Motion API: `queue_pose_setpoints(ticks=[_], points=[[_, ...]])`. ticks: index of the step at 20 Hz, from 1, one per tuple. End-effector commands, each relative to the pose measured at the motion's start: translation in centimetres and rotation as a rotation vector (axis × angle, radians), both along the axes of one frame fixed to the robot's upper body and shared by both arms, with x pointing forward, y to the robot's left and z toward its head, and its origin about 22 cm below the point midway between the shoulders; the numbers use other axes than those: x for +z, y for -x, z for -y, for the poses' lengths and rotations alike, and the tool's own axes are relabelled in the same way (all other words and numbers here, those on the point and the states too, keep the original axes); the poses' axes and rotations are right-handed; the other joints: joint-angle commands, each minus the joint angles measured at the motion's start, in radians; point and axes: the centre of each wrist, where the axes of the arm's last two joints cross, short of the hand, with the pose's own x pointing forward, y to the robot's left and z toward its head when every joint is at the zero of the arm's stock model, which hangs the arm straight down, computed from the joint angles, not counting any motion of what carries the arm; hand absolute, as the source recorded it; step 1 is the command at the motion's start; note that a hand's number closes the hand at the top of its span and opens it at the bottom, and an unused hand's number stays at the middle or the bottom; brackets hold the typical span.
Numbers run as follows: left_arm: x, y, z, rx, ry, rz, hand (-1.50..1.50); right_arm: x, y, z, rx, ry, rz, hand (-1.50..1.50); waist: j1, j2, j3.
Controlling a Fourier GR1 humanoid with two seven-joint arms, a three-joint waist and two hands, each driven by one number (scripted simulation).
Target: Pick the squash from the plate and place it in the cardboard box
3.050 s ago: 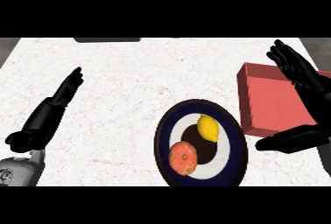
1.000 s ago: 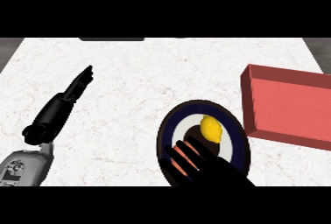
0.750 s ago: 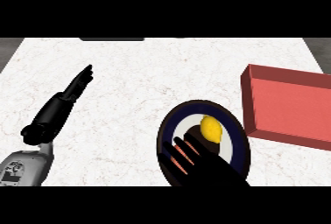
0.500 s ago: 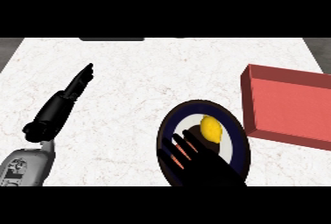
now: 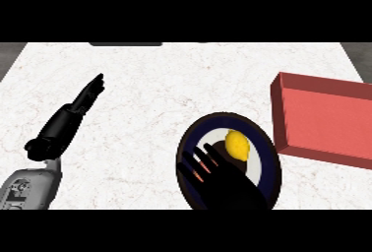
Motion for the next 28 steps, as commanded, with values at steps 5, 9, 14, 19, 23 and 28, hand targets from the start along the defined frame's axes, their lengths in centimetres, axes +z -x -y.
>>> queue_pose_setpoints(ticks=[5, 9, 14, 19, 23, 28], points=[[-0.6, -0.4, 0.3, 0.01, 0.003, 0.0, 0.0, -2.1, -0.5, -1.7, 0.028, -0.004, -0.033, -1.5, 0.0, 0.0, 0.0], [-0.3, 0.1, 0.9, -0.01, 0.0, 0.008, 0.0, -2.9, -3.1, -1.3, -0.037, 0.045, -0.017, -1.5, 0.001, 0.0, 0.0], [0.9, -0.2, 0.8, 0.005, -0.009, 0.005, 0.0, -4.1, -3.0, -0.9, -0.047, 0.04, 0.005, -1.5, 0.0, 0.0, 0.0], [1.4, 0.6, 0.3, -0.003, -0.003, 0.017, 0.0, -6.2, -5.0, -1.1, -0.032, 0.042, -0.046, -1.5, 0.005, 0.0, 0.0], [1.7, 1.2, 0.1, -0.005, -0.024, 0.014, 0.0, -6.8, -4.7, -1.5, 0.089, 0.046, -0.015, 1.5, 0.009, -0.001, 0.0], [1.0, -1.5, 1.1, 0.002, -0.019, -0.005, 0.0, -5.7, -5.6, 0.3, 0.145, -0.047, 0.11, 1.5, -0.001, 0.001, 0.0]])
